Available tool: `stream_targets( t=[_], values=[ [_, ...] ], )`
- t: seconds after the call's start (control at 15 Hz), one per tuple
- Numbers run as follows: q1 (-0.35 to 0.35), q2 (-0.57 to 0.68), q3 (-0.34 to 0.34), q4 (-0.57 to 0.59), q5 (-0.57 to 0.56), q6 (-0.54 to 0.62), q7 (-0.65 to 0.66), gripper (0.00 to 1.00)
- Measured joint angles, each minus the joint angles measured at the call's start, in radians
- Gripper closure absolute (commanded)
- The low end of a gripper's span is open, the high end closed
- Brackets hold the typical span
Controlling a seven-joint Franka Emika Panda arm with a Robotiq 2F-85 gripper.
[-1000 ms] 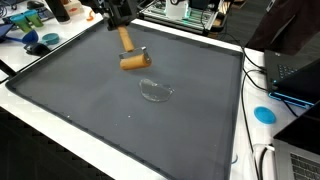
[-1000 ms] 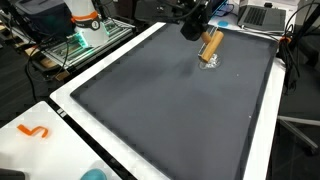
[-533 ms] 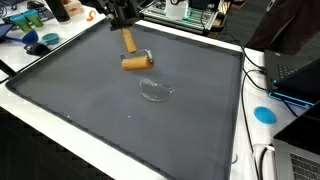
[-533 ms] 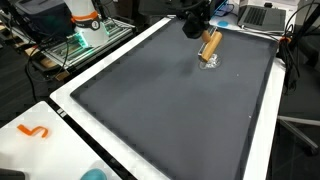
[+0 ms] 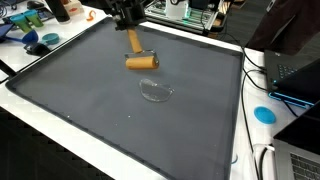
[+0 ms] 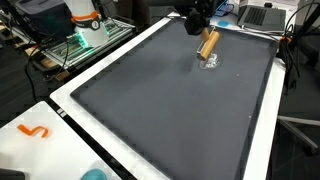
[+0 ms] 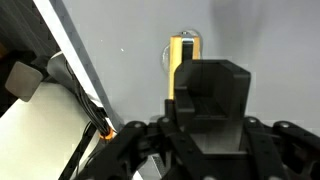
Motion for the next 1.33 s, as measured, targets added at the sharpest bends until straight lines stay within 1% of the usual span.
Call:
stream_targets(
  t=[0.87,1.13,1.33],
  values=[
    [0.049,-0.001,0.051,0.072,-0.335,-0.005,0.262,0.77],
    [0.063,-0.001,0.064,0.105,-0.418,-0.029,0.318,0.77],
    [0.072,-0.002,0.073,0.134,-0.478,-0.069,0.361,0.77]
  ],
)
